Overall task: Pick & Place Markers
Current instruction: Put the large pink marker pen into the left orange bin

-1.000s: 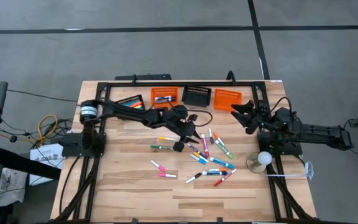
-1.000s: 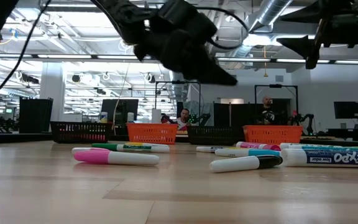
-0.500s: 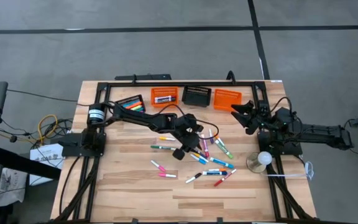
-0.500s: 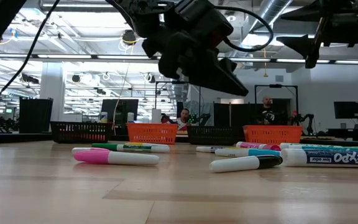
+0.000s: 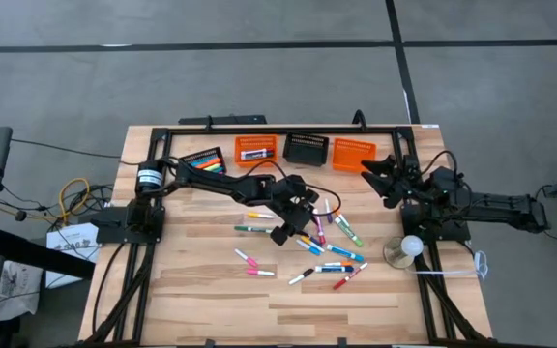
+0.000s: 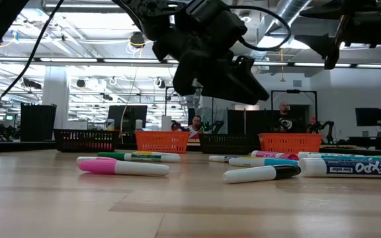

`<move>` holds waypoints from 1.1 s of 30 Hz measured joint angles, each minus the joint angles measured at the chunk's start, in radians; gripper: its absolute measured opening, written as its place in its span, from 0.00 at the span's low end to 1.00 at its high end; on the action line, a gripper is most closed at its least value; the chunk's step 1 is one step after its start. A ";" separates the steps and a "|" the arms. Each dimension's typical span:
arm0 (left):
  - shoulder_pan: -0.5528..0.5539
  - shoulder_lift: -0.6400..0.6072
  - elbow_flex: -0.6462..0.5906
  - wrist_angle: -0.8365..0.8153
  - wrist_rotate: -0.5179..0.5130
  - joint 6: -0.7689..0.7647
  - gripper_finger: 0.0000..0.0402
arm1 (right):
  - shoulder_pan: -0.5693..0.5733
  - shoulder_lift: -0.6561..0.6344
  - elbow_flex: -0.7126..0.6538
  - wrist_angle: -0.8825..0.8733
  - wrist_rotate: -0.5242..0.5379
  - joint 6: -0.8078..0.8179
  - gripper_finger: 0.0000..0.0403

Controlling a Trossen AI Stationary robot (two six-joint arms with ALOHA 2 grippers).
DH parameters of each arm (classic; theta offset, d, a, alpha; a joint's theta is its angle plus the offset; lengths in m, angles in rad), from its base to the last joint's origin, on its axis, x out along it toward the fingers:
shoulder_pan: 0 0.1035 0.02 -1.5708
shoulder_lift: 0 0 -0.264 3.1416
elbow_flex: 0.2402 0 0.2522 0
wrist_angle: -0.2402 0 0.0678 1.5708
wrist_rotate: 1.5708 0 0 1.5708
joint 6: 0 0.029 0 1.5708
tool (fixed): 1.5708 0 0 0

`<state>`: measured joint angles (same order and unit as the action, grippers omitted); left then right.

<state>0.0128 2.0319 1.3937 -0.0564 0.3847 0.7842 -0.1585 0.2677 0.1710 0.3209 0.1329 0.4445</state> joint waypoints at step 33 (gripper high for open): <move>0.021 0.145 0.148 -0.093 -0.037 -0.014 0.46 | 0.002 -0.008 0.000 0.129 0.076 -0.060 0.63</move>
<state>0.0338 2.1765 1.5417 -0.1493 0.3482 0.7701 -0.1570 0.2596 0.1711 0.4500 0.2089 0.3847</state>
